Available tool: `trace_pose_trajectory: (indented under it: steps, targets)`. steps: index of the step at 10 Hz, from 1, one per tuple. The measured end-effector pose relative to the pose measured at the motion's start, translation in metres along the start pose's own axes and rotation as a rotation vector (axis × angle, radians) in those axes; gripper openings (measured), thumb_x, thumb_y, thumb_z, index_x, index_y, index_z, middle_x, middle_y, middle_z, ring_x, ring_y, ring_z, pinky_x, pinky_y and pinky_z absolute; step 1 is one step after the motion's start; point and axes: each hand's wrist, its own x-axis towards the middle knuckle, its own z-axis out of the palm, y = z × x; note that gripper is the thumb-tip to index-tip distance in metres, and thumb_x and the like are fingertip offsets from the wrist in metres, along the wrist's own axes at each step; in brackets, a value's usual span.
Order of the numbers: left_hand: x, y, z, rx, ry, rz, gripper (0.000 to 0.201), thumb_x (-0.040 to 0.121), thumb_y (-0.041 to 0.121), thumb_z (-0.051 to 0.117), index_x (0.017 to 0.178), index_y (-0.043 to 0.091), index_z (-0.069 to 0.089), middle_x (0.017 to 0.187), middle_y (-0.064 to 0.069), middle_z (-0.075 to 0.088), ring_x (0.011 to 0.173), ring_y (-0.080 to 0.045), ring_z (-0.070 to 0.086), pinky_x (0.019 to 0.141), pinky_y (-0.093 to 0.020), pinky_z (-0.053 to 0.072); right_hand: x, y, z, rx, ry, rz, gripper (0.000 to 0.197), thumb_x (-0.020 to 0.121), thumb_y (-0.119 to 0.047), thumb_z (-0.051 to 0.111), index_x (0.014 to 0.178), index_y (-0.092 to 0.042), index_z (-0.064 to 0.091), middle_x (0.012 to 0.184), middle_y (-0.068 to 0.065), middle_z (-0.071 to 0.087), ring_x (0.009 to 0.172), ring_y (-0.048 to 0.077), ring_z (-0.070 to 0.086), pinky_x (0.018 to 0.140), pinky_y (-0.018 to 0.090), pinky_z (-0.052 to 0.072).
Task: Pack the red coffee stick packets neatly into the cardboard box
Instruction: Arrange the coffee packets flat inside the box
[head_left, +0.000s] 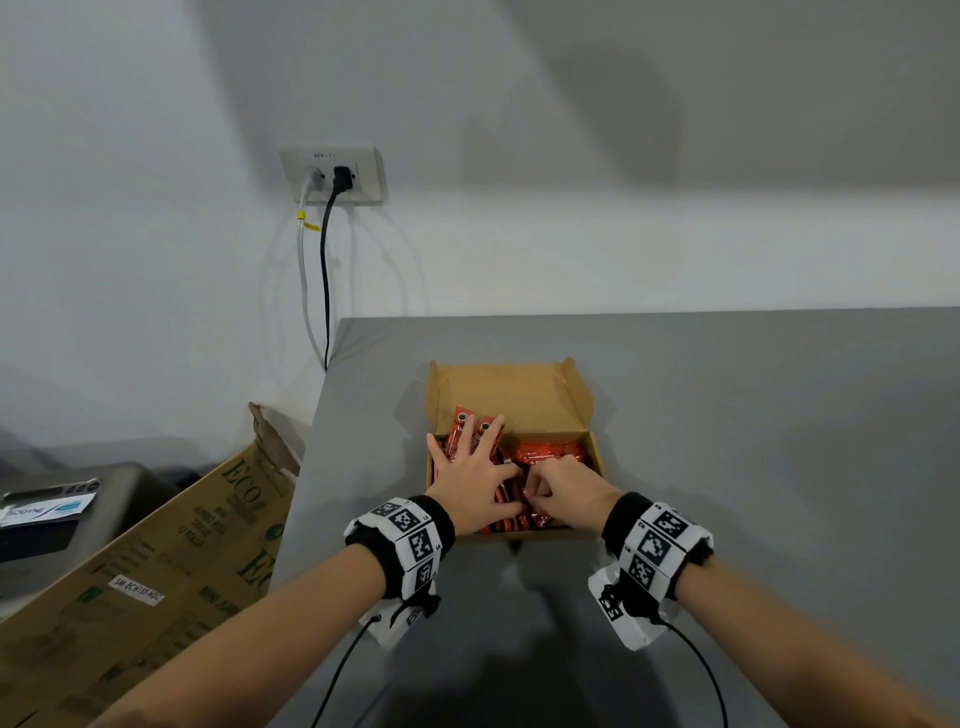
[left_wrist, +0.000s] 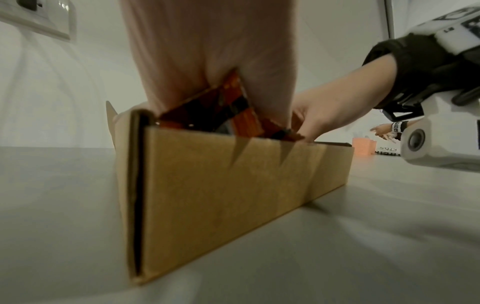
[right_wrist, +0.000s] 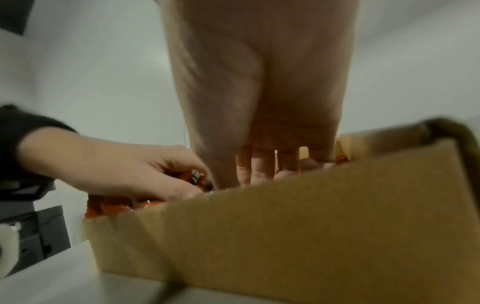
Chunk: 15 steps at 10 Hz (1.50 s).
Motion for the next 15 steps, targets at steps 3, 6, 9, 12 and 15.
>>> trace_pose_trajectory:
  steps: [3, 6, 9, 12, 15]
  targets:
    - [0.001, -0.001, 0.001, -0.006, -0.006, -0.004, 0.049, 0.088, 0.054, 0.05, 0.131, 0.031, 0.048, 0.157, -0.004, -0.014, 0.141, -0.038, -0.02, 0.1, -0.076, -0.003, -0.009, 0.01, -0.023, 0.033, -0.1, 0.045, 0.007, 0.081, -0.018, 0.063, 0.08, -0.013, 0.058, 0.069, -0.008, 0.055, 0.07, 0.012, 0.055, 0.058, 0.017, 0.041]
    - [0.002, -0.001, 0.002, 0.007, 0.001, -0.01, 0.05, 0.087, 0.058, 0.048, 0.131, 0.036, 0.046, 0.157, -0.003, -0.014, 0.141, -0.037, -0.02, 0.1, -0.076, -0.002, -0.017, 0.024, -0.041, 0.292, -0.028, 0.082, 0.025, 0.082, -0.003, 0.062, 0.068, -0.011, 0.044, 0.071, 0.015, 0.067, 0.056, 0.012, 0.065, 0.052, 0.022, 0.05]
    - [0.002, 0.0, 0.002, 0.009, 0.002, -0.016, 0.051, 0.088, 0.058, 0.047, 0.132, 0.032, 0.047, 0.157, -0.004, -0.014, 0.141, -0.038, -0.019, 0.1, -0.076, -0.001, -0.015, 0.022, -0.021, 0.311, 0.24, -0.027, 0.005, 0.088, -0.012, 0.049, 0.086, -0.016, 0.046, 0.066, 0.002, 0.052, 0.057, 0.013, 0.046, 0.054, 0.017, 0.035]
    - [0.003, -0.001, 0.003, 0.018, 0.0, -0.01, 0.051, 0.087, 0.059, 0.047, 0.133, 0.037, 0.045, 0.157, -0.004, -0.013, 0.141, -0.038, -0.019, 0.101, -0.075, -0.002, -0.013, 0.029, -0.02, 0.333, 0.237, -0.055, 0.046, 0.092, 0.0, 0.047, 0.134, -0.016, 0.035, 0.099, 0.002, 0.057, 0.084, 0.006, 0.056, 0.069, 0.01, 0.047]
    - [0.003, -0.001, 0.003, 0.019, -0.01, -0.013, 0.052, 0.087, 0.06, 0.046, 0.133, 0.036, 0.045, 0.157, -0.004, -0.014, 0.141, -0.039, -0.019, 0.101, -0.075, -0.002, -0.01, 0.039, -0.024, 0.199, 0.283, -0.037, 0.023, 0.083, -0.004, 0.066, 0.103, -0.014, 0.067, 0.095, 0.003, 0.069, 0.085, 0.009, 0.06, 0.083, 0.019, 0.05]
